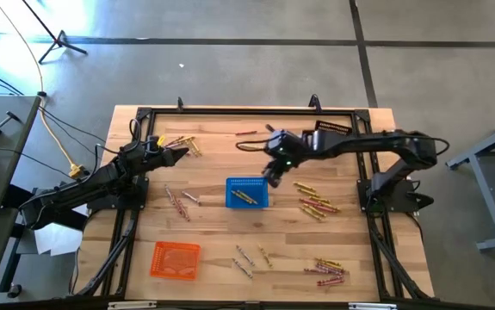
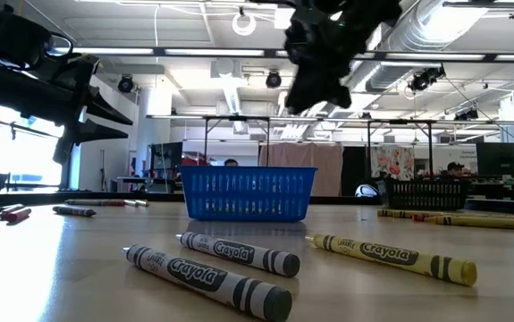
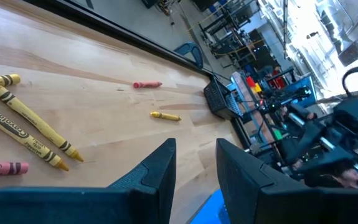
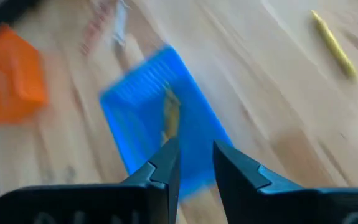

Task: Sort crayons
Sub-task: Put the red crayon into the black basket

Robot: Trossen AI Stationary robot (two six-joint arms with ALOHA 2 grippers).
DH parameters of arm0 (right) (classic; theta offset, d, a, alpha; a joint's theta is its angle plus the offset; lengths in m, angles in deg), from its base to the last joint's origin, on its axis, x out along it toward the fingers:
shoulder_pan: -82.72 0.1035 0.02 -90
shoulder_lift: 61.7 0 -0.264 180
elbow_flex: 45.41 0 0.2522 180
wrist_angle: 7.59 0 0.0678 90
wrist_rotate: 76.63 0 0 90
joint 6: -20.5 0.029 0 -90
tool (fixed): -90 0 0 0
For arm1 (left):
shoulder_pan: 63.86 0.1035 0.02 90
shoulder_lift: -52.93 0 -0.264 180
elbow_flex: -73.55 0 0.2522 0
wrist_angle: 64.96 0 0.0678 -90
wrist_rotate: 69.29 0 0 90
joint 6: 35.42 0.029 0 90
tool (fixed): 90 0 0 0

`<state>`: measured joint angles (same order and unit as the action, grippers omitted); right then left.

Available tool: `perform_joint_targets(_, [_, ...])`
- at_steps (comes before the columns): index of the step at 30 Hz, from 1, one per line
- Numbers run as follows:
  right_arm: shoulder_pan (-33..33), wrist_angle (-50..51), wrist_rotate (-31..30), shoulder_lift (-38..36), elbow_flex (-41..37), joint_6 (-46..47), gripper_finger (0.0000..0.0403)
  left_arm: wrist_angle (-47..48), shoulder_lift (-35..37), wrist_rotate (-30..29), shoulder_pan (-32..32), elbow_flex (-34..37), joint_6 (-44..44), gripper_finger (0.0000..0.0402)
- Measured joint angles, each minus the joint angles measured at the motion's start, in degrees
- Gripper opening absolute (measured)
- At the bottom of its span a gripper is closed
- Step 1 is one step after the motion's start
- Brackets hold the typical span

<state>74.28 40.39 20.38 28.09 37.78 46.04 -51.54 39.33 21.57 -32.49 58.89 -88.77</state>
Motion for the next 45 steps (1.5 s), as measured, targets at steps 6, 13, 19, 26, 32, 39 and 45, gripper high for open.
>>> perform_joint_targets(6, [-1.0,24.7,-1.8,-1.2,-1.3,1.5,0.0078,0.0,0.0,0.0,0.0,0.0,0.0,0.0101])
perform_joint_targets(13, [2.2,24.8,-1.9,-1.2,-10.8,6.0,0.0078,0.0,0.0,0.0,0.0,0.0,0.0,0.0101])
perform_joint_targets(19, [4.2,19.2,-1.3,-1.2,-14.9,7.9,0.0078,0.0,0.0,0.0,0.0,0.0,0.0,0.0101])
perform_joint_targets(26, [7.1,10.4,4.1,-1.2,-20.1,7.0,0.0078,0.0,0.0,0.0,0.0,0.0,0.0,0.0101])
perform_joint_targets(32, [7.5,6.4,2.1,-1.2,-21.3,5.7,0.0078,0.0,0.0,0.0,0.0,0.0,0.0,0.0101])
perform_joint_targets(39, [7.5,6.2,-0.1,-1.2,-21.3,0.1,0.0078,0.0,0.0,0.0,0.0,0.0,0.0,0.0101])
perform_joint_targets(45, [7.5,5.3,0.1,-0.7,-21.5,1.4,0.0078,0.0,0.0,0.0,0.0,0.0,0.0,0.0101])
